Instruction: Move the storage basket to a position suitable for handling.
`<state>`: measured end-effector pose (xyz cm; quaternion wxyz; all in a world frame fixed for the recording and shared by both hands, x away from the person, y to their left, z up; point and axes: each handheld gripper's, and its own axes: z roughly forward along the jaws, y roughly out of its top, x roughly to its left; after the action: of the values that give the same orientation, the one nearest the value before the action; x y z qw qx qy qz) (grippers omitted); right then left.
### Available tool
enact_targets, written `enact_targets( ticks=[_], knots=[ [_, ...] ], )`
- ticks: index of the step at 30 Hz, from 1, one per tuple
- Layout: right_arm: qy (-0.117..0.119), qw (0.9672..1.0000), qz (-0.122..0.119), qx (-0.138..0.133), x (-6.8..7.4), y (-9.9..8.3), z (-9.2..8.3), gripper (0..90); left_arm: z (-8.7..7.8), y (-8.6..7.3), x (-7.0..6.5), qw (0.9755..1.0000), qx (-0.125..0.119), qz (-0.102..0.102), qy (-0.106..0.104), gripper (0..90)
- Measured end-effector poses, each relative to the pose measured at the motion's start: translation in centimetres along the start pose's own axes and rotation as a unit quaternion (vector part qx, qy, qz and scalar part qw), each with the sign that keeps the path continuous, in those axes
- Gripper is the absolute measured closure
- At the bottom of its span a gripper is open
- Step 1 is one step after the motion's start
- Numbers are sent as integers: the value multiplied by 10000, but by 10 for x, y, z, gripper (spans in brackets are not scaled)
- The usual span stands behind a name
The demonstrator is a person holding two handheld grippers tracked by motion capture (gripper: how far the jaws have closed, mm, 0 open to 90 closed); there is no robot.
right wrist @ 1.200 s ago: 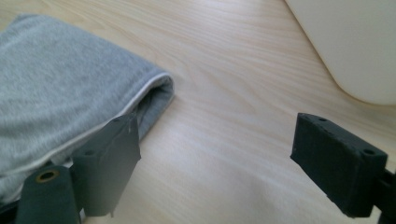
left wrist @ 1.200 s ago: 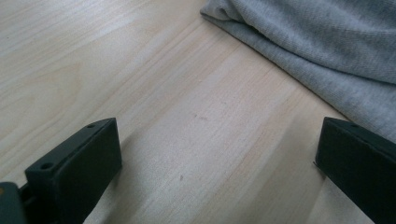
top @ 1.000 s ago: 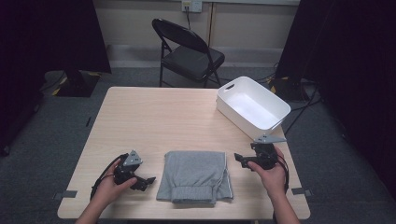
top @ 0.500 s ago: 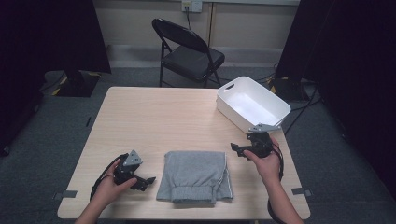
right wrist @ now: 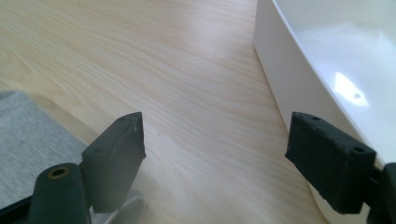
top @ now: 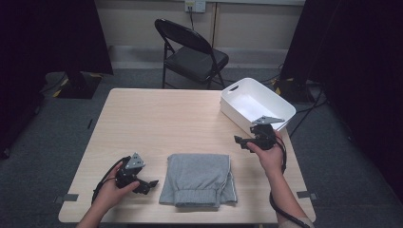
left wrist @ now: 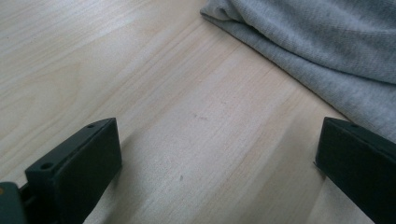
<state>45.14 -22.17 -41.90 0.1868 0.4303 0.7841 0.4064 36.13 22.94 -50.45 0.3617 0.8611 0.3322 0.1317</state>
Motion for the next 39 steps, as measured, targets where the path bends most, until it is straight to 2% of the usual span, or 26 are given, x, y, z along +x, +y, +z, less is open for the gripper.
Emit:
enact_targets(
  ticks=[3,5,7,9,13,16,24,33,34,39],
  knots=[
    [-22,10000,-13,-51,-1,5,-2,188,0,0,0,10000,-1,0,1,0],
    [-7,9999,68,-82,-3,7,-3,190,0,0,0,10000,0,-1,4,0],
    [-84,10000,-7,-8,-6,10,-3,190,0,0,0,10000,1,-2,6,0],
    [-95,9999,14,-47,-8,11,-3,190,0,0,0,10000,1,-2,5,0],
    [-109,9996,203,-183,-18,14,-5,204,0,0,0,10000,5,2,4,0],
    [-152,9995,224,-191,-22,15,-6,207,0,0,0,10000,3,0,5,0],
    [-355,9988,262,-207,-33,19,-4,213,0,0,0,10000,2,-1,5,0],
    [-523,9976,385,-233,-42,16,4,281,0,0,0,10000,5,1,4,0],
    [-562,9974,388,-215,-43,15,6,310,0,0,0,10000,4,1,4,0],
    [-580,9970,472,-182,-45,13,9,338,0,0,0,10000,4,1,4,0]
  ],
)
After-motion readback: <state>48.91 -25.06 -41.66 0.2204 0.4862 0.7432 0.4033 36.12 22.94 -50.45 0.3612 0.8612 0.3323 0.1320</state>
